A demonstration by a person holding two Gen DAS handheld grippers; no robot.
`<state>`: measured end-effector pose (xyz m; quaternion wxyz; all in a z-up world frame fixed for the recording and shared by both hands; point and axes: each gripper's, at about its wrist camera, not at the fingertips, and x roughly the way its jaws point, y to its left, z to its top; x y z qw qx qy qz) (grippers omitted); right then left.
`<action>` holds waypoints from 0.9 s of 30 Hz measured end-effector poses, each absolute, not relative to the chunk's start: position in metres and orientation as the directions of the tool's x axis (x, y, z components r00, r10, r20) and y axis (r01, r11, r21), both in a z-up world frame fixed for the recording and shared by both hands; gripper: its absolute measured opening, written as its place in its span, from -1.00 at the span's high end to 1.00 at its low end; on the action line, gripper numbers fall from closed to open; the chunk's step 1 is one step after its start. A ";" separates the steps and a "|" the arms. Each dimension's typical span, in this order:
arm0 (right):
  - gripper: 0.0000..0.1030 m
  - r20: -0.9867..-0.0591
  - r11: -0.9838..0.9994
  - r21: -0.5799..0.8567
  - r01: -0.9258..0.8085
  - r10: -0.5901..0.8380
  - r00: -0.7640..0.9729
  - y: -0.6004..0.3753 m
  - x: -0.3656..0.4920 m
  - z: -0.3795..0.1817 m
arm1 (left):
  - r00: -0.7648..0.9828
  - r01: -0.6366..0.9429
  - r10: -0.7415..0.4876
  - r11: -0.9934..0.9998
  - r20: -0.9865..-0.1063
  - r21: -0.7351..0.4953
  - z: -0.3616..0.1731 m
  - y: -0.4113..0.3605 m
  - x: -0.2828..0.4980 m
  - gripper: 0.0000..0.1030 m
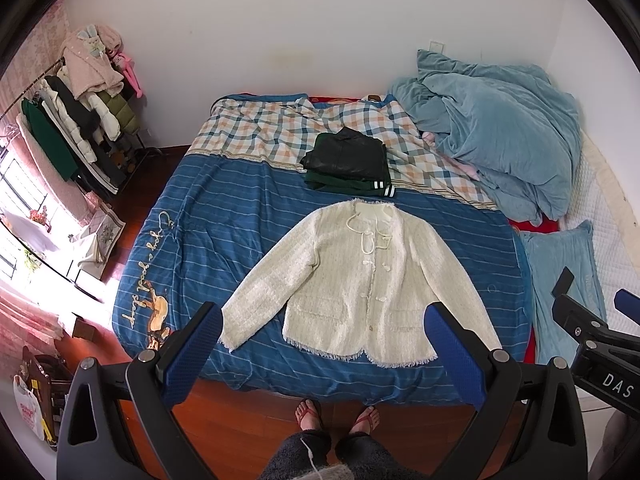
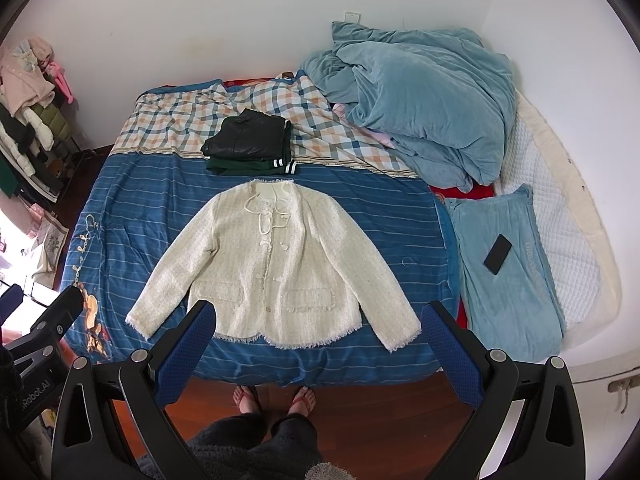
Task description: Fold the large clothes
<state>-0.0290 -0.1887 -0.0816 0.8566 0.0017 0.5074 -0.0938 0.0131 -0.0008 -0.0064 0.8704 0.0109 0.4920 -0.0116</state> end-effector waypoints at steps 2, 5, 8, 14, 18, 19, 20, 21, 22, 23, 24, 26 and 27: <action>-1.00 -0.870 0.982 -0.092 0.162 -0.159 0.468 -0.189 -0.029 -0.082 | 0.517 0.032 -0.008 0.999 -0.856 0.010 -0.006 -0.001 0.012 -1.00; -1.00 -0.869 0.983 -0.092 0.161 -0.158 0.468 -0.188 -0.029 -0.081 | 0.517 0.031 -0.008 0.999 -0.856 0.009 -0.007 0.000 0.011 -1.00; -1.00 -0.870 0.983 -0.091 0.162 -0.157 0.468 -0.187 -0.029 -0.081 | 0.520 0.031 -0.008 0.999 -0.854 0.010 -0.007 -0.001 0.011 -1.00; -1.00 -0.870 0.983 -0.091 0.162 -0.158 0.468 -0.186 -0.028 -0.081 | 0.519 0.031 -0.009 0.999 -0.855 0.008 -0.006 -0.001 0.012 -1.00; -1.00 -0.871 0.982 -0.090 0.163 -0.157 0.466 -0.186 -0.028 -0.081 | 0.517 0.034 -0.013 0.999 -0.856 0.006 -0.006 -0.002 0.013 -1.00; -1.00 -0.871 0.983 -0.089 0.163 -0.156 0.466 -0.187 -0.029 -0.082 | 0.516 0.036 -0.014 0.999 -0.856 0.005 -0.006 -0.001 0.015 -1.00; -1.00 -0.872 0.982 -0.088 0.165 -0.156 0.463 -0.186 -0.028 -0.082 | 0.515 0.039 -0.017 0.999 -0.857 0.004 -0.006 -0.001 0.017 -1.00; -1.00 -0.874 0.982 -0.086 0.168 -0.155 0.460 -0.185 -0.028 -0.083 | 0.512 0.043 -0.021 0.999 -0.858 0.001 -0.006 -0.001 0.019 -1.00; -1.00 -0.878 0.982 -0.080 0.173 -0.152 0.455 -0.183 -0.027 -0.084 | 0.513 0.046 -0.024 0.999 -0.858 0.000 -0.007 0.001 0.020 -1.00; -1.00 -0.881 0.982 -0.071 0.177 -0.145 0.451 -0.183 -0.025 -0.087 | 0.514 0.048 -0.024 0.999 -0.857 0.001 -0.008 0.003 0.022 -1.00; -1.00 -0.883 0.981 -0.055 0.185 -0.134 0.450 -0.184 -0.023 -0.089 | 0.518 0.048 -0.022 0.999 -0.855 0.004 -0.009 0.004 0.025 -1.00; -1.00 -0.878 0.978 0.003 0.207 -0.096 0.469 -0.190 -0.018 -0.099 | 0.534 0.044 -0.012 0.999 -0.845 0.014 -0.016 0.008 0.032 -1.00; -1.00 -0.875 0.973 0.021 0.229 -0.094 0.476 -0.195 -0.016 -0.106 | 0.543 0.042 0.001 0.999 -0.839 0.028 -0.021 0.010 0.038 -1.00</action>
